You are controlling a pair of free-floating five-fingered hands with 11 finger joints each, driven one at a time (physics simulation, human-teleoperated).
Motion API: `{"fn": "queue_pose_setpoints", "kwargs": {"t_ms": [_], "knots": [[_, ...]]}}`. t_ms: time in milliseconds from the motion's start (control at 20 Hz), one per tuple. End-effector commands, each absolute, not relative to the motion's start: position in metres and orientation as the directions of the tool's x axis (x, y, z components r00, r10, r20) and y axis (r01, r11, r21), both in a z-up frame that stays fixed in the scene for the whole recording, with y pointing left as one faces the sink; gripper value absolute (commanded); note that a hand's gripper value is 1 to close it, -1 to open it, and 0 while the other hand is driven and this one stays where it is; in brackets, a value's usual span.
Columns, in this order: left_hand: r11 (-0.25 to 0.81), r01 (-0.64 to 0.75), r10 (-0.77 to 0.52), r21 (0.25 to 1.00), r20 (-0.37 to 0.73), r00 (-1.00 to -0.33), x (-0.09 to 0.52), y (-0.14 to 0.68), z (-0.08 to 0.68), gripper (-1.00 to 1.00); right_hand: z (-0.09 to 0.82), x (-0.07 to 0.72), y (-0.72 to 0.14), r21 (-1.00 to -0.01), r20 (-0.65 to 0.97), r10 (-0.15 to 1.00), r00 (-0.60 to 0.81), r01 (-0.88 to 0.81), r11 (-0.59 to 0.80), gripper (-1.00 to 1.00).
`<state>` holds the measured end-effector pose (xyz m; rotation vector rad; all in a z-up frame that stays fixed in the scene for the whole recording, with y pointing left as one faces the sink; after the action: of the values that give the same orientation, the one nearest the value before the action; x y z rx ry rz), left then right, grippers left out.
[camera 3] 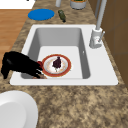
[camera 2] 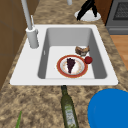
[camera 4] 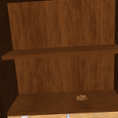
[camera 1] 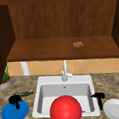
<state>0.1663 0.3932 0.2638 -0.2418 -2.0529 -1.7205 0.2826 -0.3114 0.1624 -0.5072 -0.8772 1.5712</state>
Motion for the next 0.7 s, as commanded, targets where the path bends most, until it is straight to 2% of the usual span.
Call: {"fn": "queue_pose_setpoints", "kwargs": {"t_ms": [0,200,650], "knots": [[0.207,0.41,-0.149,0.888,0.443,-0.884,0.166,0.393,0.264,0.0,0.173,0.313,-0.303,-0.762,0.145,0.969,-0.197,-0.648,-0.018,-1.0],[0.207,0.41,-0.149,0.888,0.443,-0.884,0.166,0.393,0.264,0.0,0.172,0.336,-0.284,-0.767,0.094,0.978,-0.184,-0.64,-0.046,-1.0],[0.207,0.41,-0.149,0.888,0.443,-0.884,0.166,0.393,0.264,0.0,0.156,0.375,-0.235,-0.851,-0.003,0.991,-0.136,-0.52,-0.074,-1.0]]}}
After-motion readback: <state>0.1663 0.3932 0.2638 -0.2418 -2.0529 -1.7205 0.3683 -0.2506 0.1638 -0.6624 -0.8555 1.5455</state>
